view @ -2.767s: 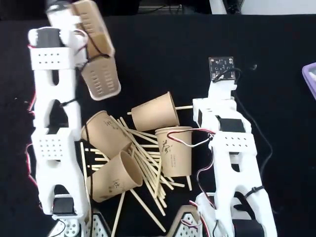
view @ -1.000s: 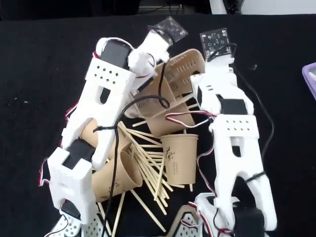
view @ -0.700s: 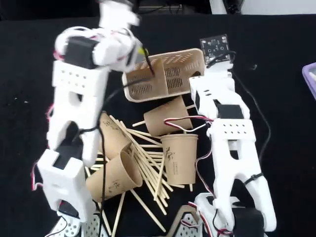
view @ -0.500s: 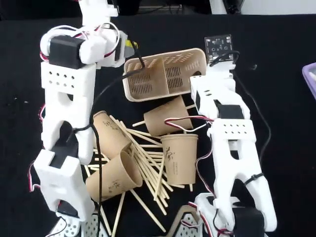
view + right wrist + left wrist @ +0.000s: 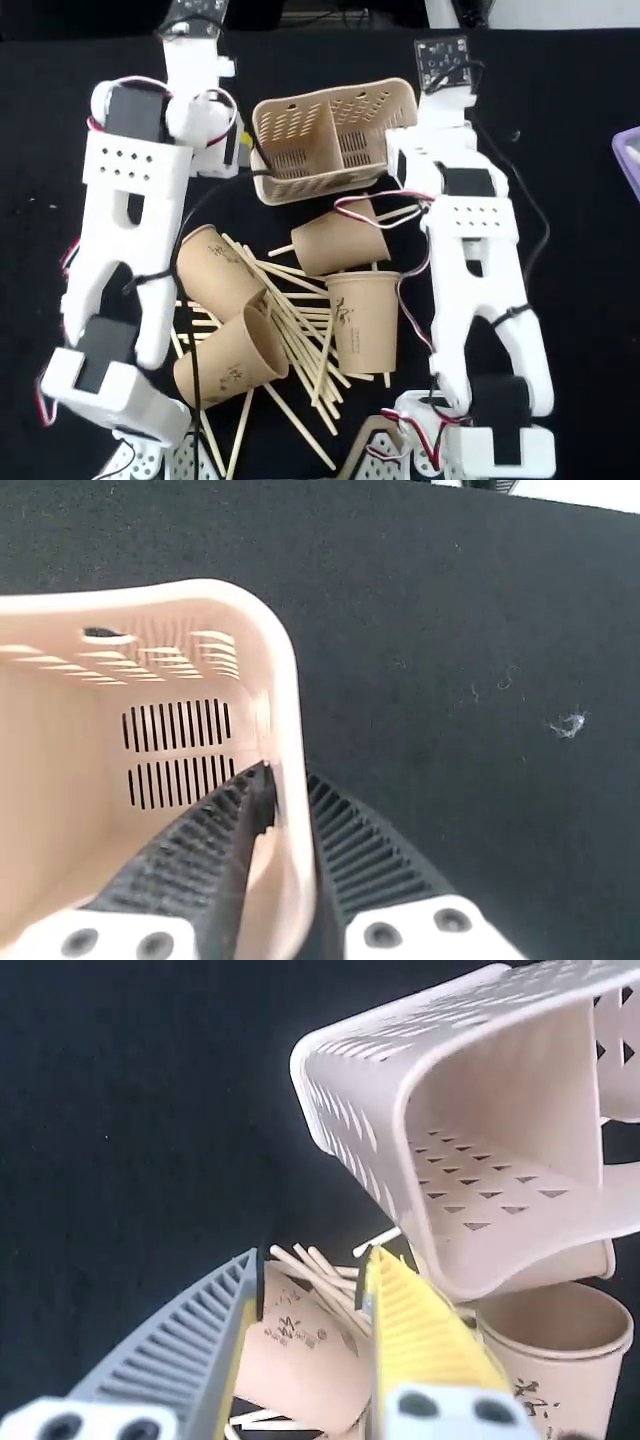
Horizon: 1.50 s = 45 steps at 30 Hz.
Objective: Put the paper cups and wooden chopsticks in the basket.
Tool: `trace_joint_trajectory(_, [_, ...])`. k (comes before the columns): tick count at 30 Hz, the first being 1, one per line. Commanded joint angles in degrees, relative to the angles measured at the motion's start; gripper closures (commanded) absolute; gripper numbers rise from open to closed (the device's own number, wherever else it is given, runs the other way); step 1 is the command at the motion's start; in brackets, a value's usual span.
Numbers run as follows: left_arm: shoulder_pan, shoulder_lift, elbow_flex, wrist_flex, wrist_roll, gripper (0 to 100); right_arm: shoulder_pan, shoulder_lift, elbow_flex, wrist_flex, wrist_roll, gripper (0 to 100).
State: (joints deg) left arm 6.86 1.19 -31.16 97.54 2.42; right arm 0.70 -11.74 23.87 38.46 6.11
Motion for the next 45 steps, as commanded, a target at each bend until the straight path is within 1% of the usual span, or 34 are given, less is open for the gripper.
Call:
trace_joint_trajectory(1, [-1.0,-5.9,5.7,-9.6,0.5,83,-1.1,0.6,-2.6,0.4,-0.2,98.8])
trace_joint_trajectory(3, [-0.7,-7.6,5.8,-12.2,2.5,82,-1.8,0.7,-2.6,0.4,-0.1,98.8])
trace_joint_trajectory(5, [-0.5,-9.2,5.8,-14.1,8.2,82,-1.8,0.8,-2.7,0.4,-0.1,98.8])
trace_joint_trajectory(7, [-0.5,-10.5,6.3,-15.3,13.7,78,-1.8,0.9,-2.8,0.4,0.1,98.8])
trace_joint_trajectory(9, [-0.5,-10.6,6.9,-15.0,16.8,75,-1.8,0.9,-2.6,0.4,0.2,98.8])
trace_joint_trajectory(15, [0.7,-6.7,17.7,-18.9,15.0,76,-1.8,0.9,-2.5,0.5,0.3,98.8])
trace_joint_trajectory(20, [1.3,-6.3,24.9,-27.0,14.9,76,-1.8,0.8,-1.7,0.9,0.3,98.8])
trace_joint_trajectory(22, [1.1,-6.3,26.3,-28.3,14.9,78,-1.8,0.5,-0.5,0.7,0.3,98.8])
trace_joint_trajectory(24, [0.1,-6.3,26.5,-28.6,12.7,85,-1.8,0.5,0.6,0.8,0.2,98.8])
trace_joint_trajectory(26, [-0.3,-6.2,26.5,-28.7,8.1,96,-1.8,0.5,1.2,0.9,-0.3,98.8])
trace_joint_trajectory(27, [-0.7,-6.0,26.6,-28.7,6.1,98,-2.0,0.5,1.4,0.9,-0.3,98.7])
trace_joint_trajectory(28, [-1.5,-6.0,26.9,-28.6,4.7,95,-2.6,0.5,1.4,0.9,-0.3,98.7])
trace_joint_trajectory(31, [-5.3,-5.8,26.2,-29.0,4.0,97,-5.5,0.4,1.5,1.6,-0.3,98.7])
trace_joint_trajectory(33, [-8.0,-5.7,25.5,-29.4,3.6,97,-7.5,0.4,0.4,4.6,-0.3,98.7])
trace_joint_trajectory(35, [-9.5,-5.7,25.2,-29.6,0.3,97,-9.2,0.4,-1.5,7.9,-0.3,98.7])
trace_joint_trajectory(37, [-9.8,-5.7,25.3,-29.4,-3.7,97,-10.1,0.4,-3.9,11.3,-0.3,98.7])
trace_joint_trajectory(39, [-10.0,-6.2,25.3,-29.1,-6.0,97,-10.2,0.4,-6.4,14.3,-0.3,98.7])
trace_joint_trajectory(41, [-10.2,-6.4,23.8,-27.3,-6.6,97,-10.0,0.4,-8.5,16.8,-0.3,98.7])
trace_joint_trajectory(45, [-9.7,-5.0,17.1,-19.2,-6.5,97,-10.2,0.6,-10.4,20.0,-0.3,98.7])
